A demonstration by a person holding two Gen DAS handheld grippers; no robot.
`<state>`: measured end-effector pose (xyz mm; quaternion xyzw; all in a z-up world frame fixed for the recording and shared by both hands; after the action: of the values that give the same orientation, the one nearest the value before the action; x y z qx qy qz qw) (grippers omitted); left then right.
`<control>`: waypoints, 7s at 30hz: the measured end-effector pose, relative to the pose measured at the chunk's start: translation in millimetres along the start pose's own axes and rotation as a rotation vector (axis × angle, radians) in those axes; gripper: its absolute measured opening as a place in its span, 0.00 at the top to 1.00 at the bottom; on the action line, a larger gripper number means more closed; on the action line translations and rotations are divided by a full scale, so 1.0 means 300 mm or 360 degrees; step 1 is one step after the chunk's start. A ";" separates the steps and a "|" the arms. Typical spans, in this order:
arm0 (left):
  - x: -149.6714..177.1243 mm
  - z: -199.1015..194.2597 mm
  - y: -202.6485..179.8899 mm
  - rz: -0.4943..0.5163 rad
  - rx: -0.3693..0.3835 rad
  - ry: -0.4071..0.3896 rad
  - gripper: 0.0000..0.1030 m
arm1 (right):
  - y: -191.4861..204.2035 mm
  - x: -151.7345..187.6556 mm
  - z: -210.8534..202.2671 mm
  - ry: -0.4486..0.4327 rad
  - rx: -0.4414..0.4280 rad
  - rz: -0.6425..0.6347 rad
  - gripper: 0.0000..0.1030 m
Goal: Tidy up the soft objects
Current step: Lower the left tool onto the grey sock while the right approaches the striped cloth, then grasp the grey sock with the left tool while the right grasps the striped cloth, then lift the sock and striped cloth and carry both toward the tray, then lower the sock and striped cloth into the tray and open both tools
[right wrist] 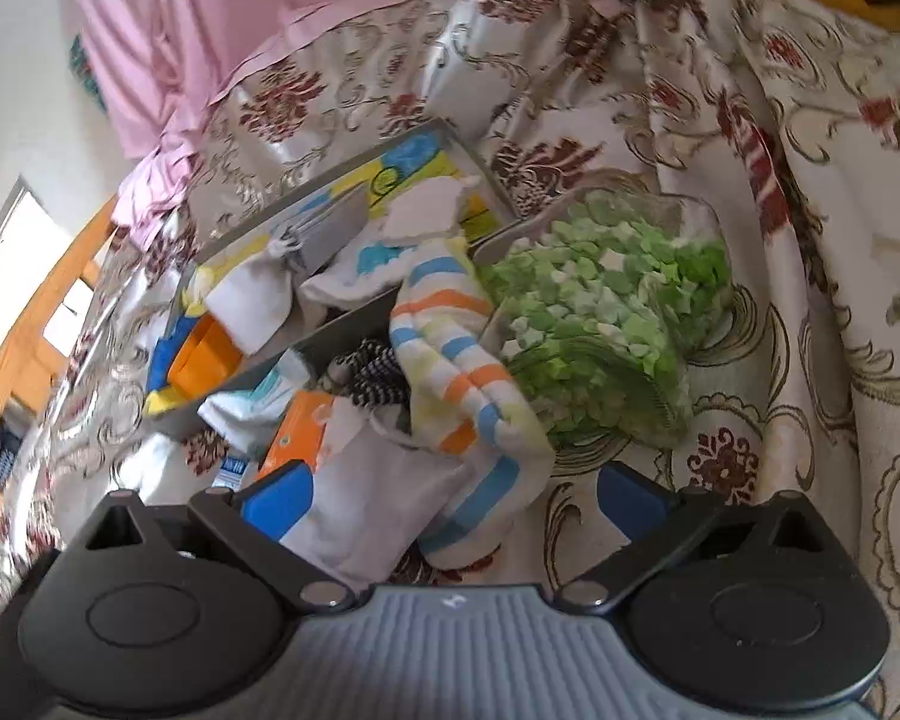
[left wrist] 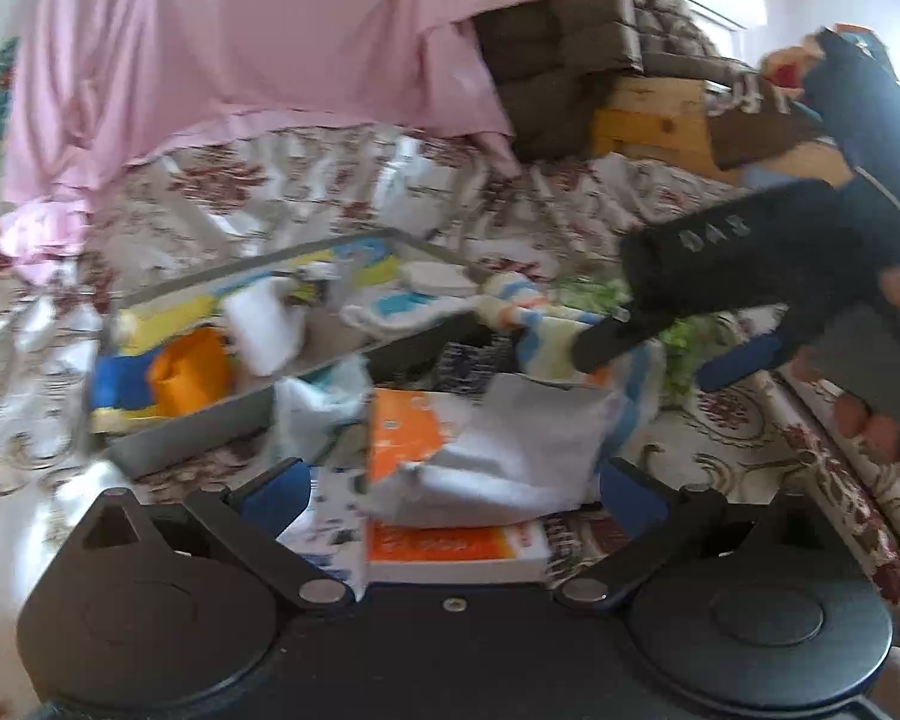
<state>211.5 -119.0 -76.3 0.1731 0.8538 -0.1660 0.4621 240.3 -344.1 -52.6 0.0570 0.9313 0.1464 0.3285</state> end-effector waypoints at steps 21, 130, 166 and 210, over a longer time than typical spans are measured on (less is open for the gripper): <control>0.014 0.161 -0.043 0.0180 0.0077 0.0212 0.14 | -0.051 -0.011 0.123 0.0019 -0.0285 0.0382 0.03; -0.119 0.054 0.158 -0.0563 -0.0043 -0.0098 0.80 | 0.313 -0.025 -0.077 -0.0551 0.0177 -0.0773 0.88; -0.430 0.244 0.698 -0.0766 -0.0114 -0.0239 0.79 | 0.594 -0.527 0.157 -0.0832 -0.0018 -0.0791 0.88; -0.337 0.288 0.629 -0.0684 -0.0254 -0.0015 0.22 | 0.428 -0.388 0.273 -0.0418 0.0159 -0.0648 0.09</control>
<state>411.2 -4.7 -58.8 -0.0506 0.8794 -0.1931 0.4322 383.6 -226.4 -4.0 -0.0970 0.8791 0.0224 0.4662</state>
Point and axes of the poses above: each gripper's, at about its wrist camera, not at the fingertips, and z roughly the way its jaws point, y to its left, x to its underside, the point moved 4 cm from there along z, roughly the way its jaws point, and after that the axes turned 13 degrees about -z, right-handed, at the moved point
